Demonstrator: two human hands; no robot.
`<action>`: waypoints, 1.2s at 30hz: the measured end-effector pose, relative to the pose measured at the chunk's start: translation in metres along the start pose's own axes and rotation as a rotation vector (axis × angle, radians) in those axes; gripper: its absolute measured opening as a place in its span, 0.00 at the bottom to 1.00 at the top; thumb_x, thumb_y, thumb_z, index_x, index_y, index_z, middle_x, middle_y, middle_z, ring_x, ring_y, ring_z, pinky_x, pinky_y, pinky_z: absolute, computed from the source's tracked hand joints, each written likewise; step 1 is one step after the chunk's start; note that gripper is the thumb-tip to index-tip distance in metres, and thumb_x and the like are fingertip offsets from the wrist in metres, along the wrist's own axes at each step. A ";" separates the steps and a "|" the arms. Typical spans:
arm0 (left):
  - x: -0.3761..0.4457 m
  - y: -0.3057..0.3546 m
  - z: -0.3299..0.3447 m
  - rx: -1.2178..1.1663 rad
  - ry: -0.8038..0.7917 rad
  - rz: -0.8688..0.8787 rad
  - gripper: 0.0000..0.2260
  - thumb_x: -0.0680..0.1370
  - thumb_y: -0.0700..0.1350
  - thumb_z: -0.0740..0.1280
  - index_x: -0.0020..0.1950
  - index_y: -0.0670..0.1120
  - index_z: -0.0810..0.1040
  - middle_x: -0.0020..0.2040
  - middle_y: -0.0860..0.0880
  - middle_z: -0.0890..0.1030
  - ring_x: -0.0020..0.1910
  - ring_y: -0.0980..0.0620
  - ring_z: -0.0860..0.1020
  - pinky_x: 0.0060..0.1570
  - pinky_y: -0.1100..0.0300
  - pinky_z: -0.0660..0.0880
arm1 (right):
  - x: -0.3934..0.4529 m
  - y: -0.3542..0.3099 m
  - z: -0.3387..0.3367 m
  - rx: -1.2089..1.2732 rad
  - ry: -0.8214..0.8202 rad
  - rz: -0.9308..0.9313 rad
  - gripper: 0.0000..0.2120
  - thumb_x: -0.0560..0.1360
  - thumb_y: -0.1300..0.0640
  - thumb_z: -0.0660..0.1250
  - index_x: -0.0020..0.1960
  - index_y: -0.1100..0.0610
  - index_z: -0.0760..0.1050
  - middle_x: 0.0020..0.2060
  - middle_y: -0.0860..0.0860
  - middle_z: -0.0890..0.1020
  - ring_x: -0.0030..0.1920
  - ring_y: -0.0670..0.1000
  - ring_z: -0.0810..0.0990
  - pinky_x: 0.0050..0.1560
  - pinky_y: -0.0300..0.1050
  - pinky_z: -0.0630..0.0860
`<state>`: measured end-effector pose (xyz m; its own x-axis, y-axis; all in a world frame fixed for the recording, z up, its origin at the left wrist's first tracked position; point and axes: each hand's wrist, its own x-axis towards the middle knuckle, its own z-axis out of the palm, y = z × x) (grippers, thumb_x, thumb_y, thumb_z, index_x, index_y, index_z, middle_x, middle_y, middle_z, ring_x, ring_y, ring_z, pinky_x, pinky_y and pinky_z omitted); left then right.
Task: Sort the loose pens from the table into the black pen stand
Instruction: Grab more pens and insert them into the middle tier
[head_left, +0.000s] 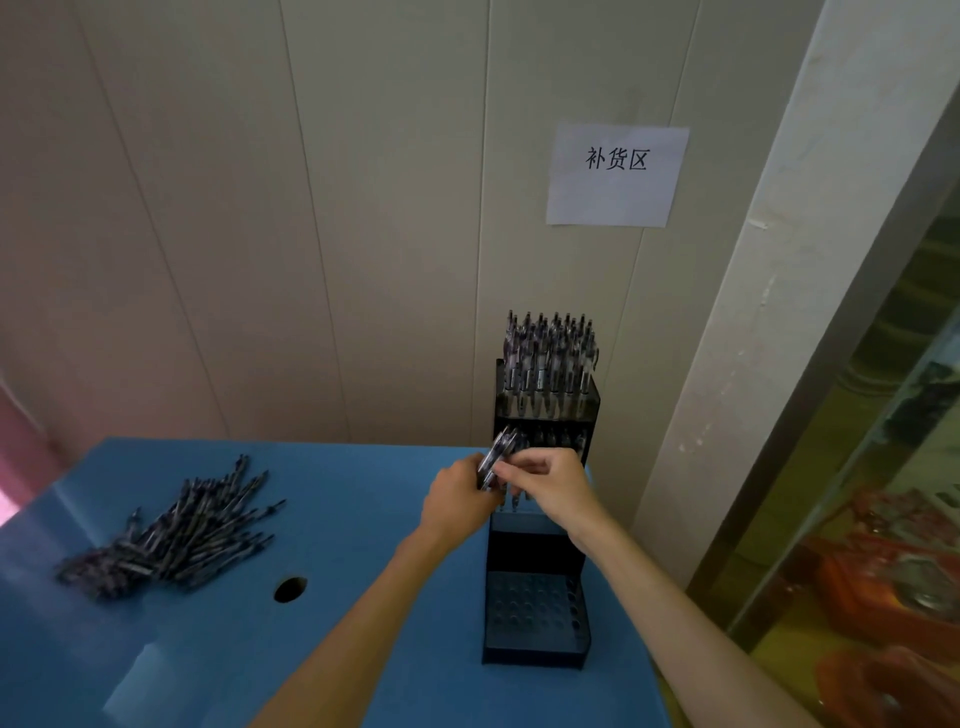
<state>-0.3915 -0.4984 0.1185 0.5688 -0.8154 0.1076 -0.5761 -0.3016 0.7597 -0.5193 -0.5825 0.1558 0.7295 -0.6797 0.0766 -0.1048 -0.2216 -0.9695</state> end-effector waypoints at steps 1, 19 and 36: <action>0.000 0.000 0.000 0.006 0.002 -0.001 0.04 0.75 0.44 0.69 0.48 0.51 0.78 0.34 0.53 0.80 0.30 0.57 0.76 0.30 0.60 0.72 | 0.000 0.000 0.001 -0.001 0.008 0.008 0.04 0.75 0.57 0.74 0.45 0.57 0.85 0.32 0.46 0.84 0.34 0.42 0.81 0.37 0.31 0.73; -0.003 -0.007 -0.009 -0.033 -0.014 -0.102 0.16 0.77 0.41 0.69 0.37 0.49 0.63 0.30 0.50 0.66 0.28 0.51 0.64 0.33 0.56 0.65 | 0.018 0.004 -0.032 -0.002 0.390 -0.061 0.02 0.79 0.61 0.67 0.49 0.60 0.77 0.40 0.54 0.84 0.38 0.53 0.85 0.40 0.44 0.83; -0.001 -0.006 -0.012 -0.036 -0.005 -0.078 0.15 0.75 0.40 0.68 0.37 0.49 0.63 0.31 0.49 0.66 0.29 0.50 0.64 0.33 0.55 0.65 | 0.027 0.030 -0.025 -0.548 0.316 -0.248 0.04 0.78 0.59 0.70 0.47 0.59 0.80 0.38 0.48 0.83 0.37 0.44 0.82 0.41 0.35 0.80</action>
<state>-0.3821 -0.4898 0.1215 0.6080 -0.7927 0.0439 -0.5088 -0.3467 0.7880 -0.5200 -0.6250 0.1351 0.5522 -0.7161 0.4270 -0.3479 -0.6633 -0.6626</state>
